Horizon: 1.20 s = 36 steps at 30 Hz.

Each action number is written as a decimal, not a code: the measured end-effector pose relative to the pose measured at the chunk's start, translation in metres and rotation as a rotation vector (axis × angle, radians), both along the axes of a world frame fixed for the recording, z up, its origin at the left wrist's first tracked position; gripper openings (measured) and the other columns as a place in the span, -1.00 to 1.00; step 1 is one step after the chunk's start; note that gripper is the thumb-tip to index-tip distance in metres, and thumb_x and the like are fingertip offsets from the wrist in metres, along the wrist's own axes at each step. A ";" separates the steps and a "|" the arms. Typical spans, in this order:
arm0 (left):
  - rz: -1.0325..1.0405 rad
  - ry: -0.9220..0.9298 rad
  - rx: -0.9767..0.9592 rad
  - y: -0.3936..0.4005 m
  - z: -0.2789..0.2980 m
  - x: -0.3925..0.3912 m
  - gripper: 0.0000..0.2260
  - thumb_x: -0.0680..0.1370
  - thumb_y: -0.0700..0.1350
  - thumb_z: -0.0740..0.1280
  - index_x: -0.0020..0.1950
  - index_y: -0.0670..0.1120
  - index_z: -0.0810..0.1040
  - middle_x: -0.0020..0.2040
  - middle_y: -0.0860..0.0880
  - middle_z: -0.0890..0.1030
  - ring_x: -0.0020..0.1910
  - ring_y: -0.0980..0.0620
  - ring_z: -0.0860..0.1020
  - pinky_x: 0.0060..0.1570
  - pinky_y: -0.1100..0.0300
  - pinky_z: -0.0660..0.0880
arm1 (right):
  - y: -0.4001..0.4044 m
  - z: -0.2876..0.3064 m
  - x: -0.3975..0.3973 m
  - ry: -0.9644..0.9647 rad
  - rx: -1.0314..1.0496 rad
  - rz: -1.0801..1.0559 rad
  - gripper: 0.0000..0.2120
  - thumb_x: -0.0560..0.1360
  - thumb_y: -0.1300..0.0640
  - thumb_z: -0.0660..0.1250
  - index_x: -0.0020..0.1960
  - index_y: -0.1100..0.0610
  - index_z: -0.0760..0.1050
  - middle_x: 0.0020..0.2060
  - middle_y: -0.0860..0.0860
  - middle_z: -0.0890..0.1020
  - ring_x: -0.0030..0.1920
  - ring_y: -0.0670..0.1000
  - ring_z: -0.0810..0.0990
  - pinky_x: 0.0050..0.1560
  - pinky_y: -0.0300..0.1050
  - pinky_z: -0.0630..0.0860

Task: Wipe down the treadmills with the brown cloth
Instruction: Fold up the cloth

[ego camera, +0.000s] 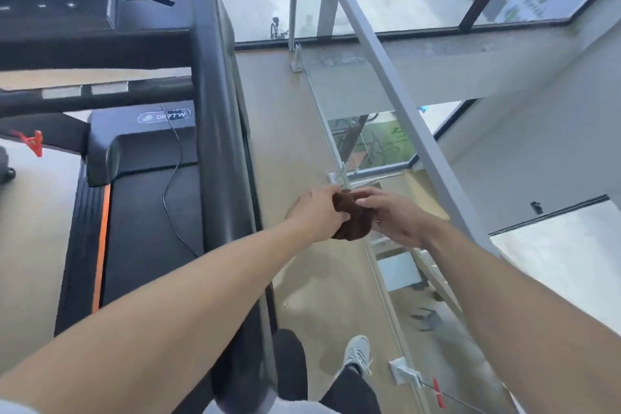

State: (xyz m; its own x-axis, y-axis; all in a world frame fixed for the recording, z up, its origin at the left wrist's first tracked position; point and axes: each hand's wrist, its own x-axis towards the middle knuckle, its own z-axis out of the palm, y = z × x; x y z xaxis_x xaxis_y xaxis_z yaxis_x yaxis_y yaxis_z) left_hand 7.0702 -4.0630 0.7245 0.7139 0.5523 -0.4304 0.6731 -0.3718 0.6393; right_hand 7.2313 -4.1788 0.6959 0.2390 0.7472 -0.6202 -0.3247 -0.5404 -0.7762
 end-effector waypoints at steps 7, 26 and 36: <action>-0.150 0.248 0.246 0.042 -0.057 0.034 -0.75 0.62 -0.10 0.33 0.29 -0.08 0.52 0.20 -0.11 0.58 0.09 -0.14 0.53 -0.04 0.07 0.43 | 0.061 -0.092 0.040 -0.227 -0.121 0.507 -0.49 0.34 0.29 0.37 0.29 0.22 0.58 0.20 0.21 0.68 0.26 0.13 0.65 0.42 0.01 0.49; 0.098 0.119 0.240 0.206 -0.051 0.130 -0.78 0.46 0.12 0.55 -0.14 0.04 0.59 -0.14 0.05 0.62 -0.07 -0.04 0.63 -0.14 0.19 0.50 | 0.196 -0.065 0.175 -0.652 0.159 0.315 -0.85 0.56 0.08 0.44 -0.03 0.14 0.52 -0.12 0.17 0.72 -0.24 0.06 0.66 -0.13 -0.01 0.64; 0.098 0.091 0.260 0.369 -0.055 0.232 -0.73 0.41 -0.06 0.61 -0.14 0.02 0.50 -0.11 0.00 0.60 0.01 -0.10 0.61 0.02 0.07 0.54 | 0.331 -0.047 0.284 -0.592 0.093 0.436 -0.79 0.49 0.16 0.55 0.10 0.04 0.62 -0.11 -0.05 0.77 -0.19 -0.02 0.73 -0.30 -0.22 0.58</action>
